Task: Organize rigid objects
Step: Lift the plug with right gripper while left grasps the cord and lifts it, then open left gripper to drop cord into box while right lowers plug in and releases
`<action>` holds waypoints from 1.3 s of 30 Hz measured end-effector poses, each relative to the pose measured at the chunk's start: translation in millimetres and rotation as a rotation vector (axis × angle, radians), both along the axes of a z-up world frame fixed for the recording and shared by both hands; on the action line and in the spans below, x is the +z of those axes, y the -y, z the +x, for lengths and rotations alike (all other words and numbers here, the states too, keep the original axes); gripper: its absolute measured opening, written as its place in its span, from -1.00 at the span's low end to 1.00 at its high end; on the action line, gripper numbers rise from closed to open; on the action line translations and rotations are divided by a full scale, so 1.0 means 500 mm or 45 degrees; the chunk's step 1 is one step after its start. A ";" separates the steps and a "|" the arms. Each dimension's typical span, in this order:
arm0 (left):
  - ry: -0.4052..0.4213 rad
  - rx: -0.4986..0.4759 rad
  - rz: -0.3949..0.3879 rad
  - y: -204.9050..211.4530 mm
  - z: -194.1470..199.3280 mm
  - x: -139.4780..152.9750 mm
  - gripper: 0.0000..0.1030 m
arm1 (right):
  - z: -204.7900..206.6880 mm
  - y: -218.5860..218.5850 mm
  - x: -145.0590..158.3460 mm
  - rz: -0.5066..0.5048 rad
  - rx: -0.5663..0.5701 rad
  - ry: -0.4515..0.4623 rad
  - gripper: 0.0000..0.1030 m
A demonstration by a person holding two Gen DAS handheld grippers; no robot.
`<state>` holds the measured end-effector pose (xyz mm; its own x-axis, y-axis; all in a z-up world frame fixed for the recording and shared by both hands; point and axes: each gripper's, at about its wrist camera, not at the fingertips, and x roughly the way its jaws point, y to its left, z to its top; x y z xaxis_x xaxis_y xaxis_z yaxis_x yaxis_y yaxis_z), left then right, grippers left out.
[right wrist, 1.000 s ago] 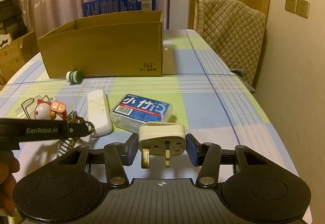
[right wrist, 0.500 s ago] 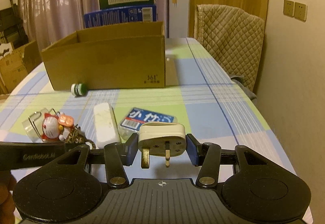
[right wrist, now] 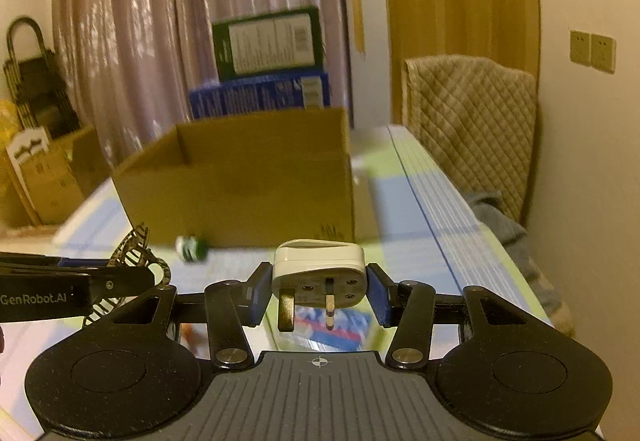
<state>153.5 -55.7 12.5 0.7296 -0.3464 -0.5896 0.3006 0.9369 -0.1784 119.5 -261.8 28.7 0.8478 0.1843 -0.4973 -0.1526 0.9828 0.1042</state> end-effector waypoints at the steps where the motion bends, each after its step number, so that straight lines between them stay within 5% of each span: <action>1: 0.016 0.005 0.005 -0.004 0.008 0.011 -0.36 | 0.008 -0.004 0.011 0.001 0.011 0.017 -0.09; 15: 0.176 0.142 0.051 -0.094 0.231 0.107 -0.36 | 0.209 -0.091 0.113 0.033 0.124 0.162 -0.09; 27: 0.091 0.185 0.110 -0.140 0.411 0.063 -0.36 | 0.380 -0.111 0.080 0.039 0.047 0.107 -0.09; 39: 0.010 0.194 0.156 -0.148 0.448 0.003 -0.36 | 0.448 -0.112 0.007 -0.034 -0.014 0.021 -0.09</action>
